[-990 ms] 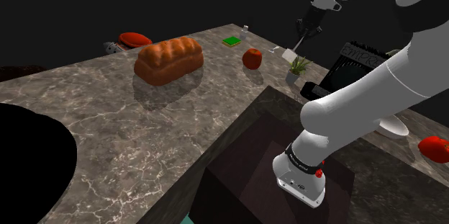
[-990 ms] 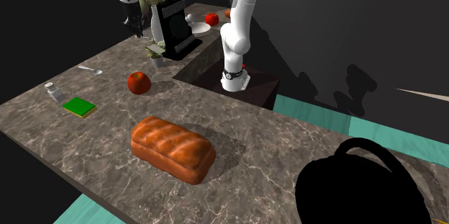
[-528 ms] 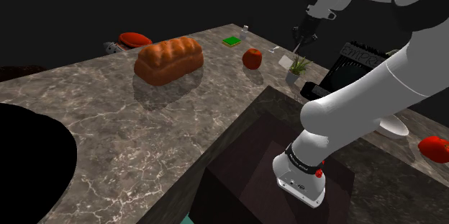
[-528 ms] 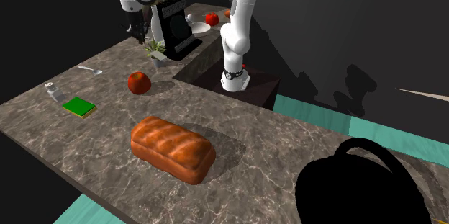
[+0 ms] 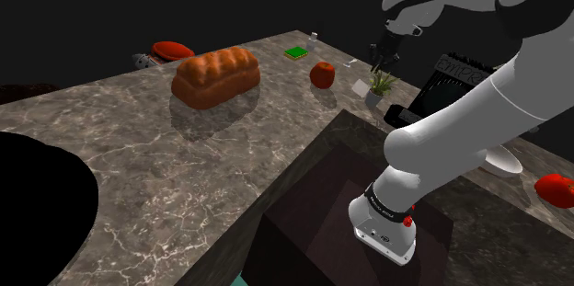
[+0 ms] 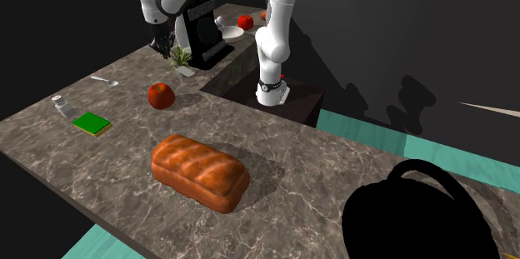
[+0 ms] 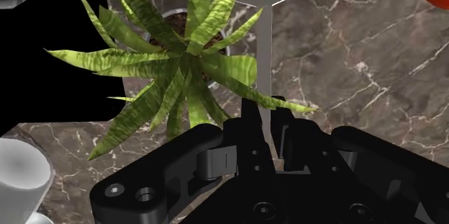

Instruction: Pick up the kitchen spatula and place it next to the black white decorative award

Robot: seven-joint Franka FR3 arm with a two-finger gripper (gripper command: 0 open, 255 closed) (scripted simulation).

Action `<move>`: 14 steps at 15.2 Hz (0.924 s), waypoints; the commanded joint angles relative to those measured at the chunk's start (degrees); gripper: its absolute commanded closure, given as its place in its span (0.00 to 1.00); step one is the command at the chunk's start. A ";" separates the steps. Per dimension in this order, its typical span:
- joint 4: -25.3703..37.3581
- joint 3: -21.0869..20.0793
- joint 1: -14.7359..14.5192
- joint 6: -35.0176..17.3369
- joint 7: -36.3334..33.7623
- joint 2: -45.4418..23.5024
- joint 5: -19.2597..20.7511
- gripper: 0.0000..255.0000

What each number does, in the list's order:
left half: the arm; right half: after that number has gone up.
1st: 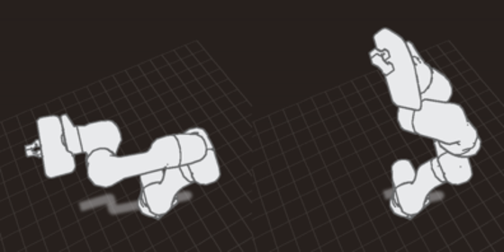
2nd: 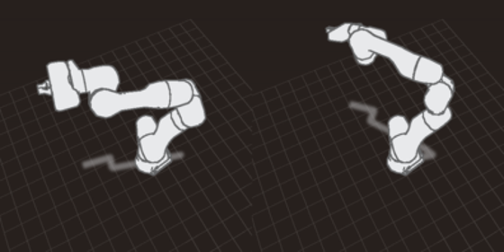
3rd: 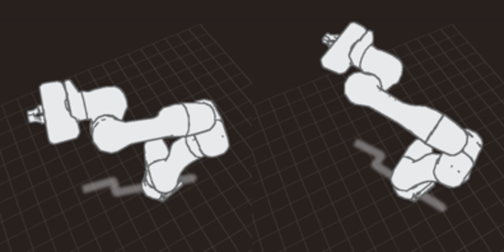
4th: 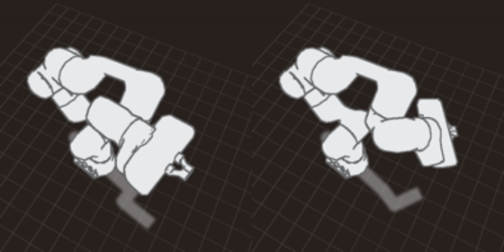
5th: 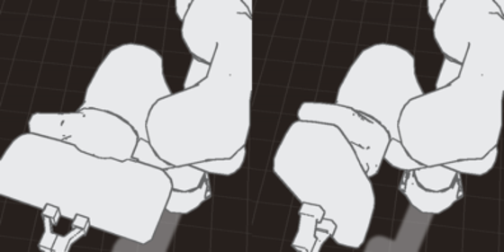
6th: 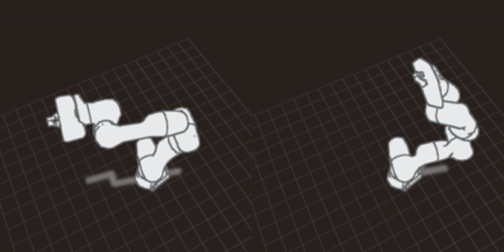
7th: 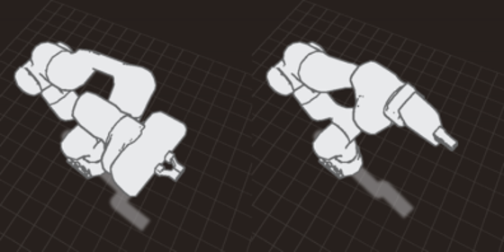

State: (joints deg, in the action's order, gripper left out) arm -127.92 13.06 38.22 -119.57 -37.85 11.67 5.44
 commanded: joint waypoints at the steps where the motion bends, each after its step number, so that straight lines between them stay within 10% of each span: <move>1: -1.44 0.09 0.04 -1.83 -0.02 -0.36 0.02 1.00; 14: -7.23 0.65 0.07 -12.24 0.28 -5.05 -0.58 1.00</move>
State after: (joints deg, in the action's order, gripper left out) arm -134.66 13.64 38.28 -130.85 -37.63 7.05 4.92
